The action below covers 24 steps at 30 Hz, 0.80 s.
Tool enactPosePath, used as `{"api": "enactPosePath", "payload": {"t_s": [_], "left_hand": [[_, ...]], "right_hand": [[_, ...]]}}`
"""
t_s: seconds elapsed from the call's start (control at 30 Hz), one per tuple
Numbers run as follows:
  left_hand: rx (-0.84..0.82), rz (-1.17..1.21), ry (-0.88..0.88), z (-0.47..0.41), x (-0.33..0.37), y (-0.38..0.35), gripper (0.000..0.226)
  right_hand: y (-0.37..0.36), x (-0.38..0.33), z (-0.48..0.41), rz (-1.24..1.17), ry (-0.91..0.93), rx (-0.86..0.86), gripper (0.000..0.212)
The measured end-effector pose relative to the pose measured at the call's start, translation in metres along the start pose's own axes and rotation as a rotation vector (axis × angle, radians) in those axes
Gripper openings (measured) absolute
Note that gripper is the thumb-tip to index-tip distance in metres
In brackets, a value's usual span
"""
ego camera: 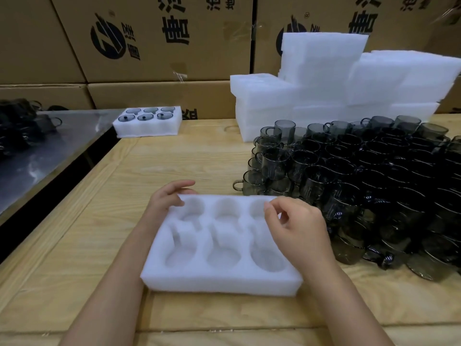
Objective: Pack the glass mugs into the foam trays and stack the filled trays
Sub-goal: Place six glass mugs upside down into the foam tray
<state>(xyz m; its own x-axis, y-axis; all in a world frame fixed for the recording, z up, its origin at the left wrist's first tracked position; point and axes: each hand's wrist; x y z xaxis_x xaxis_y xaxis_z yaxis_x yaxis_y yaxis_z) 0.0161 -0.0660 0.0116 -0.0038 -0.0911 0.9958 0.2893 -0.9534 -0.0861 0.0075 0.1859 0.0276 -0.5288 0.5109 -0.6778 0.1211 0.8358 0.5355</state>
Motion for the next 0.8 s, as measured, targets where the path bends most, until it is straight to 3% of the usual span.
{"api": "enactPosePath", "payload": {"t_s": [0.1, 0.2, 0.3, 0.43, 0.53, 0.7, 0.8], "left_hand": [[0.024, 0.043, -0.005, -0.004, -0.002, -0.003, 0.048], [0.006, 0.092, -0.011, -0.004, -0.006, 0.003, 0.04], [-0.001, 0.16, -0.029, -0.003, -0.008, 0.007, 0.032], [-0.047, 0.158, -0.051, -0.004, -0.01, 0.008, 0.03], [-0.103, 0.105, -0.032, -0.005, -0.011, 0.009, 0.036], [-0.152, 0.033, -0.043, -0.007, -0.013, 0.013, 0.04], [-0.154, 0.029, -0.057, -0.008, -0.015, 0.014, 0.041]], "right_hand": [[0.003, -0.002, -0.001, 0.055, 0.136, 0.13, 0.024], [0.014, 0.002, -0.004, 0.216, 0.257, 0.375, 0.019], [0.033, 0.017, -0.007, 0.467, 0.138, 0.584, 0.022], [0.041, 0.031, -0.007, 0.605, -0.083, 0.51, 0.04], [0.04, 0.035, -0.008, 0.602, -0.172, 0.416, 0.034], [0.039, 0.034, -0.01, 0.559, -0.092, 0.421, 0.018], [0.041, 0.026, -0.01, 0.407, 0.082, 0.476, 0.018]]}}
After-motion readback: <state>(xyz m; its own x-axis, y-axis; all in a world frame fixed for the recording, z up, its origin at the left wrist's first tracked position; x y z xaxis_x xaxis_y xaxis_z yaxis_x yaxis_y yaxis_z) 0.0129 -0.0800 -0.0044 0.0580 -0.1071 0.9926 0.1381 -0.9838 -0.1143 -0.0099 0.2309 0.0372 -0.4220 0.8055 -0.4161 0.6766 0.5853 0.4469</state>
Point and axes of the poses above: each hand's wrist, its own z-axis away from the middle knuckle, its own y-axis out of the back of the hand, x = y × z, and after that the axes turned 6 degrees about -z, right-handed
